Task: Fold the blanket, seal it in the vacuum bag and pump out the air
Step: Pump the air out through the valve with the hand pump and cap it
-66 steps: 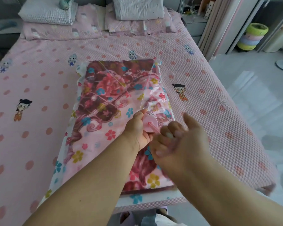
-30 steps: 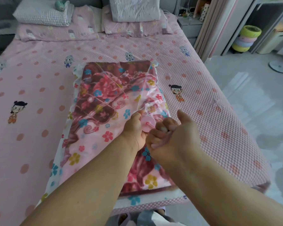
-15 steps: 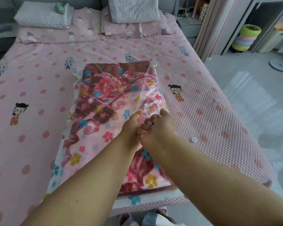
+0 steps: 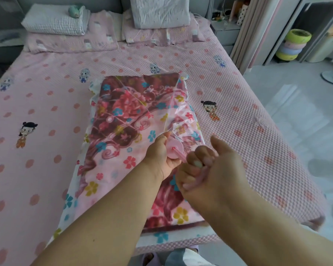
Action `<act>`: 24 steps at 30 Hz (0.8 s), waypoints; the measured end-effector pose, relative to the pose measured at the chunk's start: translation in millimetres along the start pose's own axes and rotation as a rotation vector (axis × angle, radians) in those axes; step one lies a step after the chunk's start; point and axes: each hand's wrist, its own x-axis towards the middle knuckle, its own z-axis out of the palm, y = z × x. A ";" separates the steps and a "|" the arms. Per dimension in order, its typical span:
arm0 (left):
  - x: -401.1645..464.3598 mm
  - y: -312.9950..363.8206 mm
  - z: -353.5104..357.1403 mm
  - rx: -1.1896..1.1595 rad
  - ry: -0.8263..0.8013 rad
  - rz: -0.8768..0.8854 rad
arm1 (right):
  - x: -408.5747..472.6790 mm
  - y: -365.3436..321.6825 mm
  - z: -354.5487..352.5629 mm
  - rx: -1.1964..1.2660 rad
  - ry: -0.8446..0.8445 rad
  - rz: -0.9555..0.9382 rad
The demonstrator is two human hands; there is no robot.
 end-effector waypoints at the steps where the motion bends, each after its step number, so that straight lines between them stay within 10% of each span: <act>1: 0.3 0.2 0.6 -0.007 -0.008 0.001 | 0.2 -0.1 -1.9 0.005 -0.003 -0.002; 6: -3.6 2.7 6.6 -0.155 -0.157 -0.073 | 44.7 2.2 29.7 0.088 0.177 -0.084; 24: 3.6 0.8 -1.7 0.008 -0.030 -0.004 | 8.3 7.4 1.1 0.055 0.012 -0.041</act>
